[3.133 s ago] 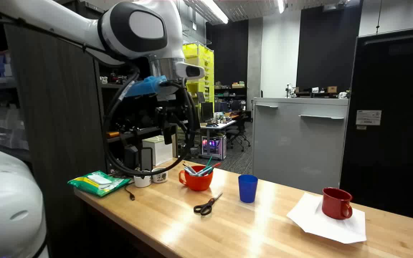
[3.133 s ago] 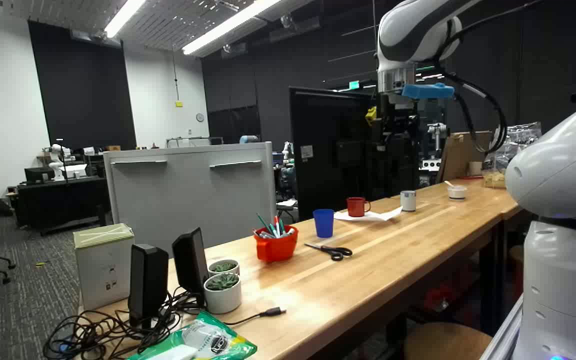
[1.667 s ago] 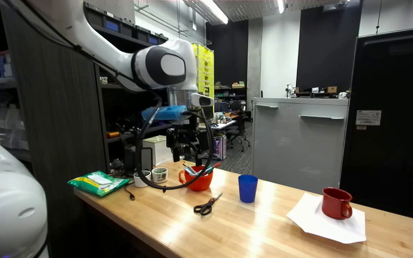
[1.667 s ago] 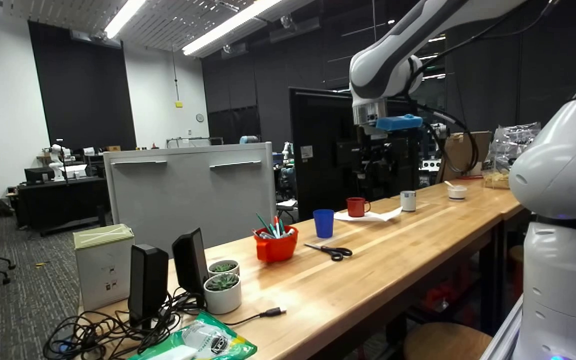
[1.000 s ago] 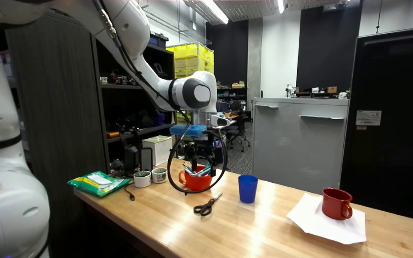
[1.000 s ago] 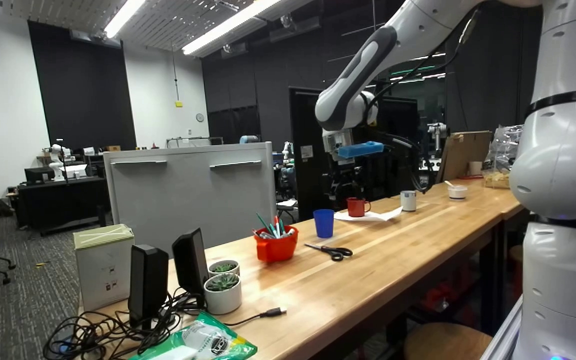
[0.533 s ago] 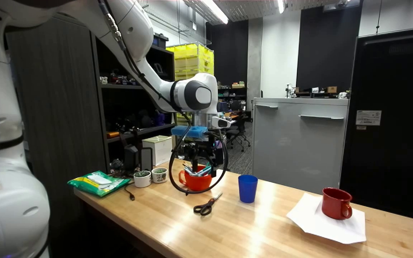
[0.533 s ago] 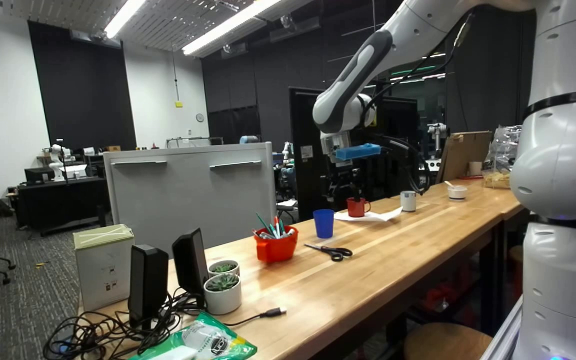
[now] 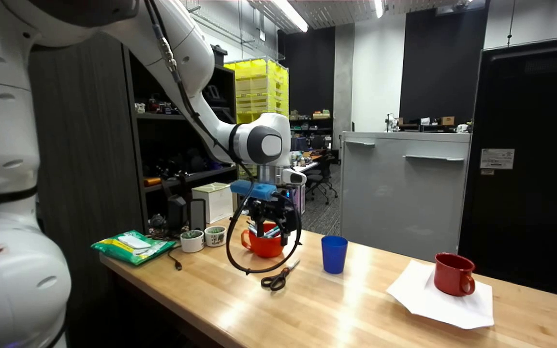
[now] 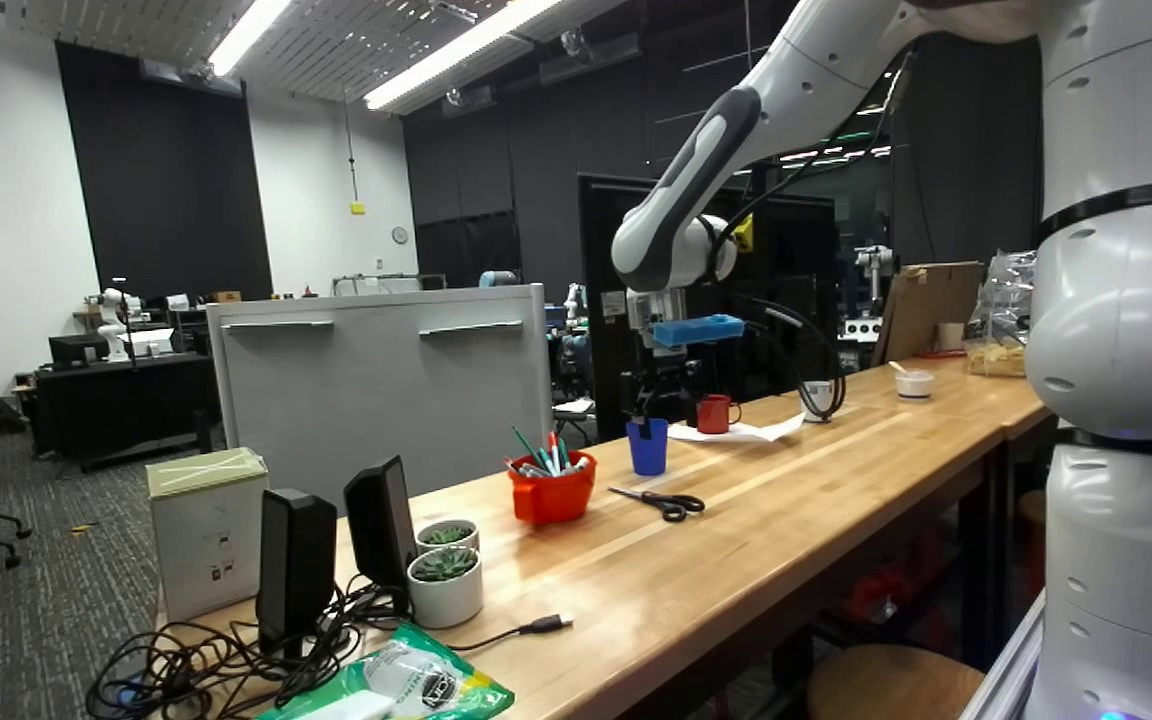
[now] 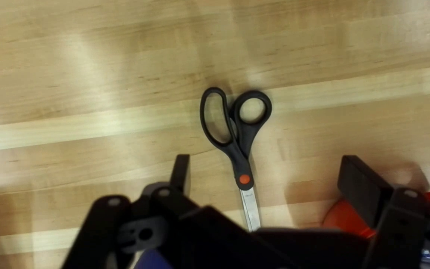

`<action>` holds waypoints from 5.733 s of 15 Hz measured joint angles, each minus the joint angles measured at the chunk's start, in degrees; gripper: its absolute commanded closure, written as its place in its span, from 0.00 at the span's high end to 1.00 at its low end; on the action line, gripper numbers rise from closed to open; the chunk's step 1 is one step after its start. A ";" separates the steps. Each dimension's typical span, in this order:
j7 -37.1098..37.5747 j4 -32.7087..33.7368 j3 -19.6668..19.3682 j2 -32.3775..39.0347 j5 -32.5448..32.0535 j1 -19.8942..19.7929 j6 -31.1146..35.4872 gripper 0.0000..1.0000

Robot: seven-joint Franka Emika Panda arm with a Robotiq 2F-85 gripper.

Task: Move the red cup forward

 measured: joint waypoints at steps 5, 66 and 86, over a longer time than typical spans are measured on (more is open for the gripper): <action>0.39 2.11 0.74 4.45 0.25 1.08 5.15 1.00; 5.55 2.62 1.38 10.38 2.94 3.58 32.09 0.04; -2.91 -2.40 2.25 2.49 16.49 0.84 25.13 0.04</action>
